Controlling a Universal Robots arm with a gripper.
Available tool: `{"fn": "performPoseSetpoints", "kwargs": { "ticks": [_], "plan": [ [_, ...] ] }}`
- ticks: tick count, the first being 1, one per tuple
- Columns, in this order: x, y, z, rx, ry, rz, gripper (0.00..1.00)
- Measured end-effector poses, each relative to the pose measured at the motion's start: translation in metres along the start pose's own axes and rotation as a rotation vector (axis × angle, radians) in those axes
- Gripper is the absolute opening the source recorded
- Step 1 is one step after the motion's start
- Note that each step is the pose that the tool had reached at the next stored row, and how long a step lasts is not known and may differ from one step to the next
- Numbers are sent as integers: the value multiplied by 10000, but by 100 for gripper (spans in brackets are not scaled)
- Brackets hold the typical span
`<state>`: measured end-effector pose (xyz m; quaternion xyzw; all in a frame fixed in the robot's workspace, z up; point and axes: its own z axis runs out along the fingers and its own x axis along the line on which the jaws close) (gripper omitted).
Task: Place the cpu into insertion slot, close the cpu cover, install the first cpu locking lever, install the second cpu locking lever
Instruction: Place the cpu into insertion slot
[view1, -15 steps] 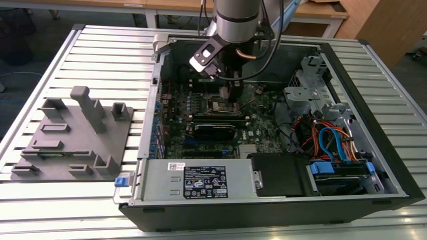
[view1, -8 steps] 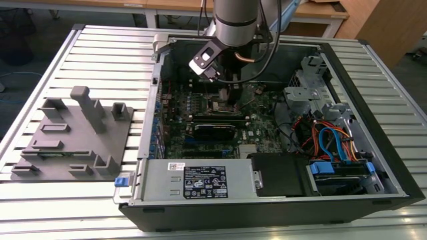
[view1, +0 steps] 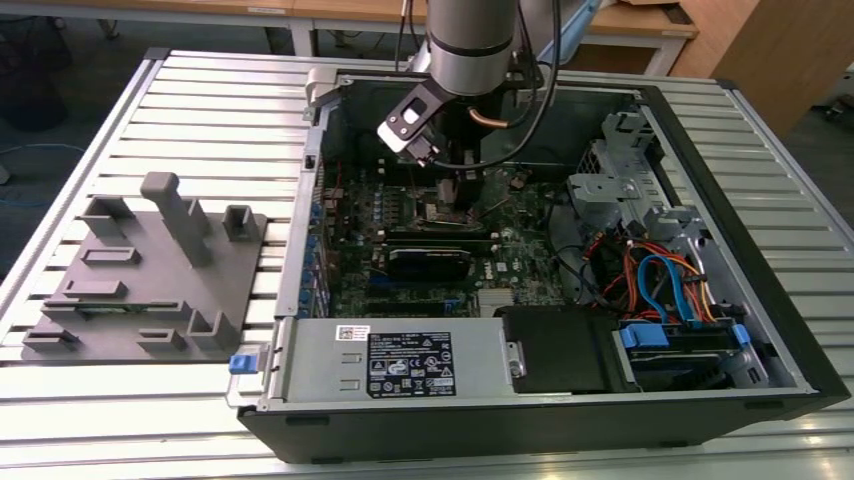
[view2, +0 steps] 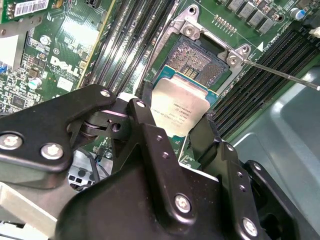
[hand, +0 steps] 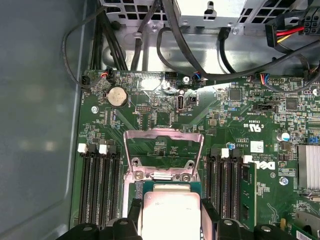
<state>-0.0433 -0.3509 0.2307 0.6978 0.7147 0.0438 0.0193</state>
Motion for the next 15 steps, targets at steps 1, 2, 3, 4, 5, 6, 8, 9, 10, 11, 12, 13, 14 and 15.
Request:
{"fn": "performPoseSetpoints", "kwargs": {
  "ticks": [1,2,3,4,5,6,8,9,10,11,12,13,14,15],
  "plan": [
    [0,0,0,0,0,0,54],
    [0,0,0,0,0,0,54],
    [0,0,0,0,0,0,54],
    [0,0,1,0,0,0,54],
    [0,0,2,0,0,0,54],
    [0,0,2,0,-1,0,54],
    [0,0,2,0,0,0,54],
    [0,0,2,0,0,0,54],
    [0,0,2,0,0,0,54],
    [0,0,3,0,0,-1,54],
    [0,0,3,0,0,0,54],
    [0,0,3,0,0,-1,54],
    [0,-1,6,-1,2,0,54],
    [0,-1,13,-3,5,0,54]
  ]
}}
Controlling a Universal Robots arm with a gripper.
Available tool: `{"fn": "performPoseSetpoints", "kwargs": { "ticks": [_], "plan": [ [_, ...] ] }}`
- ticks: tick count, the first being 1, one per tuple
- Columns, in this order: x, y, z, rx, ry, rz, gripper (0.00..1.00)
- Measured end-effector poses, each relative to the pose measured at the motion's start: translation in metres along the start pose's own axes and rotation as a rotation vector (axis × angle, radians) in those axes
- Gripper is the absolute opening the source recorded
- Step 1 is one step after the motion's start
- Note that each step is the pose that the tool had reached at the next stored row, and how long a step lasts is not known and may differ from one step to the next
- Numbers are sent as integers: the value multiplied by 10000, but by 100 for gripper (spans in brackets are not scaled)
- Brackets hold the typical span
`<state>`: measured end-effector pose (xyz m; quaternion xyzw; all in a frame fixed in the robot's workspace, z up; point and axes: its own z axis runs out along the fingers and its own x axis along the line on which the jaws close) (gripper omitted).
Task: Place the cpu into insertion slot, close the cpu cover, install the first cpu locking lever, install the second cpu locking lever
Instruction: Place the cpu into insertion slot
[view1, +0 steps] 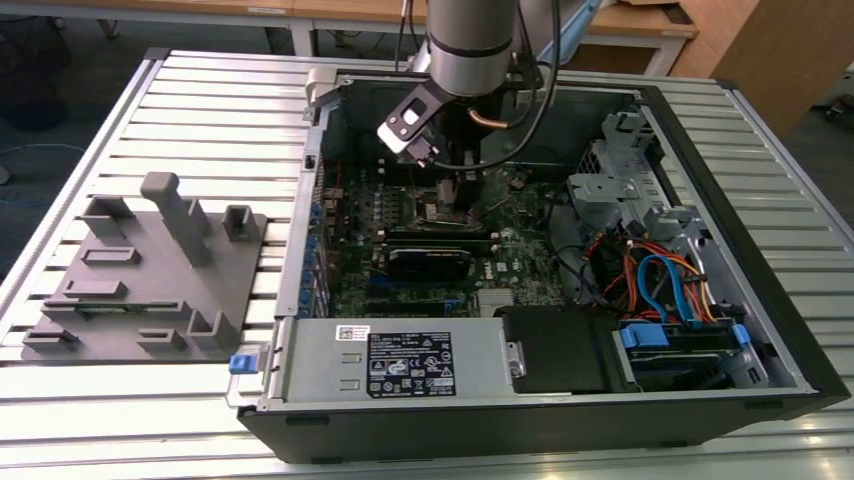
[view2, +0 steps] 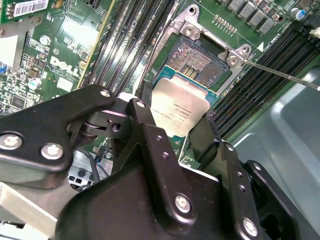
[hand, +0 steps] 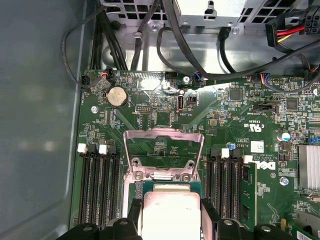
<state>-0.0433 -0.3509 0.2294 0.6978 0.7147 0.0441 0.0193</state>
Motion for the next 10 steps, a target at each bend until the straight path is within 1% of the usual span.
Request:
{"fn": "performPoseSetpoints", "kwargs": {
  "ticks": [6,10],
  "plan": [
    [13,-23,82,3,-5,0,54],
    [36,-63,147,3,-5,0,54]
  ]
}}
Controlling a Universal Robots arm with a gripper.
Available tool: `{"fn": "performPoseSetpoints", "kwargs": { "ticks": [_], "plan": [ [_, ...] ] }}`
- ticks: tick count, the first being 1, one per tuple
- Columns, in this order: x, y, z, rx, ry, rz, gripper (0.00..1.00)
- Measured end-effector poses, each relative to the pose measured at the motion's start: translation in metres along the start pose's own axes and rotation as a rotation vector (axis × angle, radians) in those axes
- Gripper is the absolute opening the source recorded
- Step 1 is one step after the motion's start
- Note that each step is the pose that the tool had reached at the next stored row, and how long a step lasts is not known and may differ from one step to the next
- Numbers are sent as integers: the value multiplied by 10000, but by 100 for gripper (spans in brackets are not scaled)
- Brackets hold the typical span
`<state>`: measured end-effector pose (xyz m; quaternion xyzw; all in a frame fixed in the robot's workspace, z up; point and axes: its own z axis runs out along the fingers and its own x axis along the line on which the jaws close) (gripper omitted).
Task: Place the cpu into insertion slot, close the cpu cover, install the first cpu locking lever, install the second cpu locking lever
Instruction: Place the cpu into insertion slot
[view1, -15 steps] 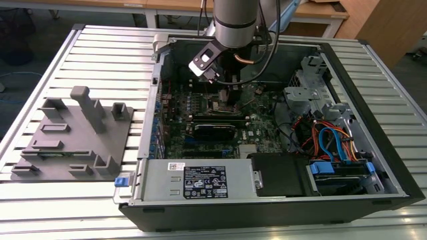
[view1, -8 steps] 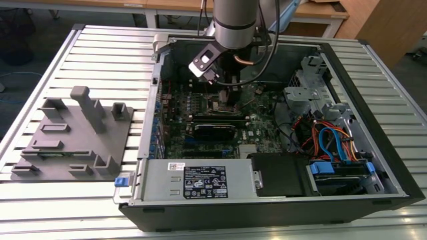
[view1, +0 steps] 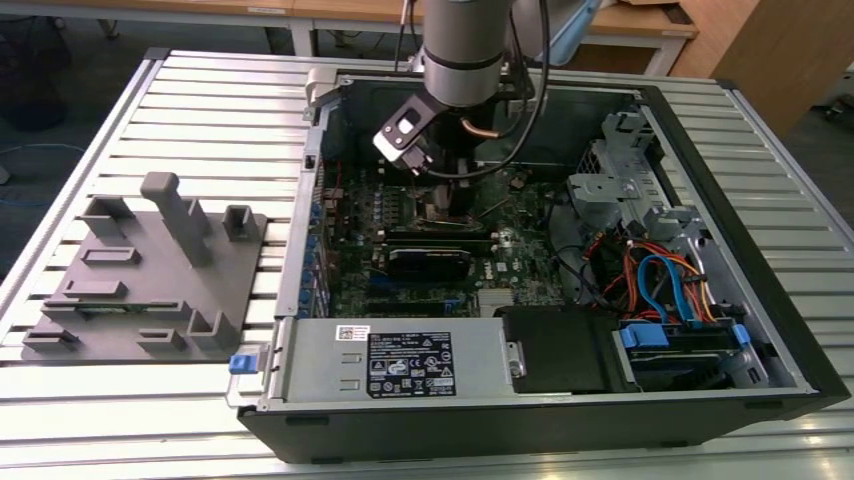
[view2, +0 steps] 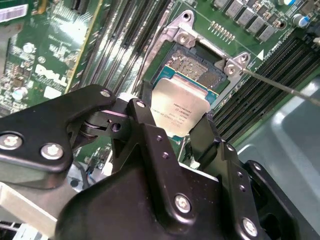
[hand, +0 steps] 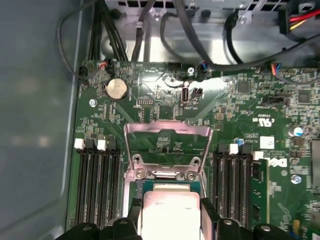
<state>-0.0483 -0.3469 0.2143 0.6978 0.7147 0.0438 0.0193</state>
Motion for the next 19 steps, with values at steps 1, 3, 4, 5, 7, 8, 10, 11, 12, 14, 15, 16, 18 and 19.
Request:
{"fn": "performPoseSetpoints", "kwargs": {
  "ticks": [1,3,4,5,7,8,10,11,12,14,15,16,18,19],
  "plan": [
    [5,-11,15,-1,0,3,54],
    [13,-29,42,0,-2,13,54],
    [15,-37,56,-1,-3,21,54],
    [16,-44,69,-1,-3,35,54],
    [19,-52,88,-3,-8,92,54],
    [20,-54,99,-4,-9,109,54],
    [19,-57,122,-5,-9,114,54],
    [19,-60,131,-4,-10,115,54],
    [19,-66,138,-4,-11,116,54],
    [18,-83,148,-4,-10,115,54],
    [19,-87,154,-5,-9,115,54],
    [19,-88,159,-5,-8,114,54],
    [19,-89,169,-4,-8,114,54],
    [19,-89,174,-4,-9,114,54]
  ]
}}
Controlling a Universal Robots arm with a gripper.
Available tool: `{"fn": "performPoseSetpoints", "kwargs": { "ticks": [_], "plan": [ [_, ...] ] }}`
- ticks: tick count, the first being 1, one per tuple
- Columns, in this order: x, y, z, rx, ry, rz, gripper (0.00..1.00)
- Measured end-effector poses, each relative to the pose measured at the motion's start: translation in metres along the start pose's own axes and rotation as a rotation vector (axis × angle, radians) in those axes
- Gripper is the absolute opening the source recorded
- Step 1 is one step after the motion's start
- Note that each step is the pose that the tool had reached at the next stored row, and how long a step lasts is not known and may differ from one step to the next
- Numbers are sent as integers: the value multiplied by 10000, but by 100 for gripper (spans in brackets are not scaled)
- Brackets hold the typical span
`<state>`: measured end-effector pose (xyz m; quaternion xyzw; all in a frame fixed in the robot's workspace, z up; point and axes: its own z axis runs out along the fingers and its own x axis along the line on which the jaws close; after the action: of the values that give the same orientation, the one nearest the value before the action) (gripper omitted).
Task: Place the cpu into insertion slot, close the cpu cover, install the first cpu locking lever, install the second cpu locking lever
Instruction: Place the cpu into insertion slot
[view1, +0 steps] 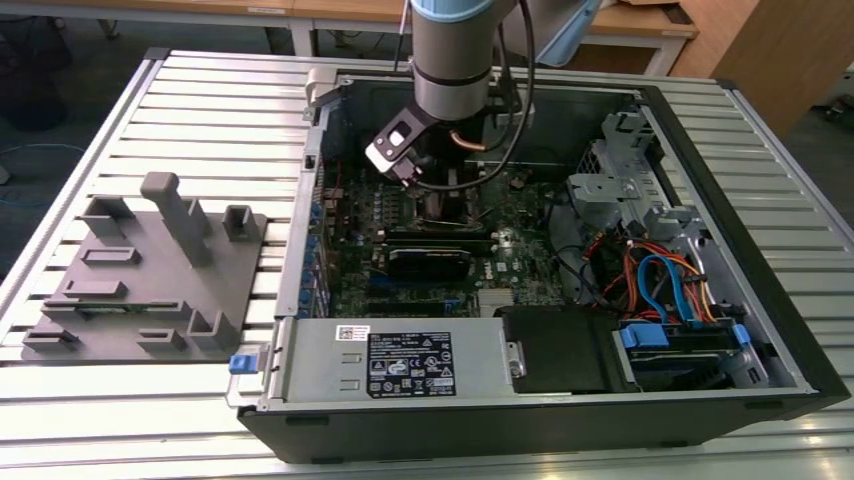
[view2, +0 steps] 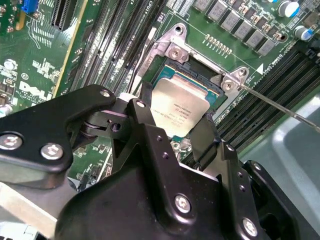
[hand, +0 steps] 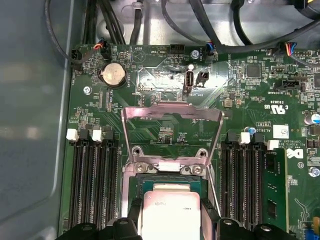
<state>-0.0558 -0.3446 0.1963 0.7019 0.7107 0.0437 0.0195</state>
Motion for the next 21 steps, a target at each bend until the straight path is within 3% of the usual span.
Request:
{"fn": "performPoseSetpoints", "kwargs": {
  "ticks": [21],
  "plan": [
    [3,1,48,0,-1,9,54]
  ]
}}
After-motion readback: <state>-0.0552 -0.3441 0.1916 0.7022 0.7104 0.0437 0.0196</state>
